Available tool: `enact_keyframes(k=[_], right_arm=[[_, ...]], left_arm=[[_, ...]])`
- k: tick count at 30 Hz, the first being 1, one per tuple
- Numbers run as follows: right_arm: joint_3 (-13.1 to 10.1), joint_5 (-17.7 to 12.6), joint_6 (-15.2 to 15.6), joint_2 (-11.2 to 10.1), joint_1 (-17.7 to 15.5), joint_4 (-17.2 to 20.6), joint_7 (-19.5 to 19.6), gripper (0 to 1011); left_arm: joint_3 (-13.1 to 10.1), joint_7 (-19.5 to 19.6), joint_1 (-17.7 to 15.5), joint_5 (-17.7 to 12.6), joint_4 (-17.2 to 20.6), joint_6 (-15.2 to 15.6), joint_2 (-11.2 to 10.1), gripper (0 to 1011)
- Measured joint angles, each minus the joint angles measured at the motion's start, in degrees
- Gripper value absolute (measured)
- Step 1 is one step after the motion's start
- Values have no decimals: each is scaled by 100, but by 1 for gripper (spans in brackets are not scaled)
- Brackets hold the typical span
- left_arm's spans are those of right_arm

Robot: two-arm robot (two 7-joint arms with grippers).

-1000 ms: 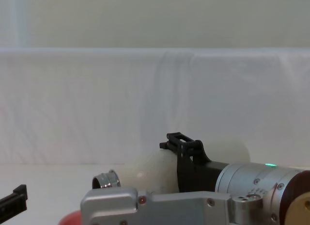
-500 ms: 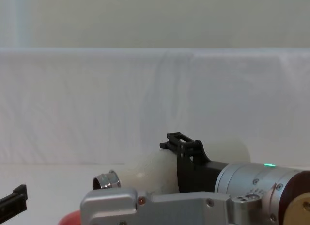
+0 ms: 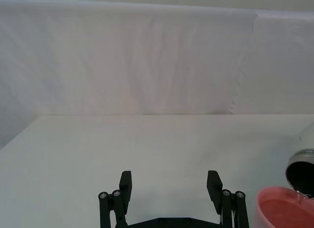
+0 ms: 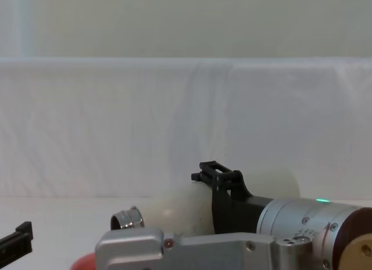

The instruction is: Grasp the thermos with one hand and pour water into the cup lid.

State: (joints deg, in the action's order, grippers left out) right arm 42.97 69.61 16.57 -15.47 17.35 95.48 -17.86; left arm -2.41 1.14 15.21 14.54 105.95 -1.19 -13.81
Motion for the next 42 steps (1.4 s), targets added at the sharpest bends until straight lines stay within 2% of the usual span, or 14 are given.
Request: enact_keyframes(k=[11,18,27,36,42], right_arm=[[-54,-71,-1,11,-40,2,42,958],[-187,-312,-49,35,-133,57,119,958],[-557,-1058,-247,52,-460,414,252,958],[-1173,-2120,-487,25,-979,939,370,958],[-1527,-2684,-607,16,-1222,1107,412,958]], left_arm=[[-1,0,0,0,0,0,0,1001],[0,0,0,0,0,0,0,1001],[0,0,0,0,0,0,0,1001],[0,0,0,0,0,0,0,1001],[-1,0,0,0,0,0,0,1001]])
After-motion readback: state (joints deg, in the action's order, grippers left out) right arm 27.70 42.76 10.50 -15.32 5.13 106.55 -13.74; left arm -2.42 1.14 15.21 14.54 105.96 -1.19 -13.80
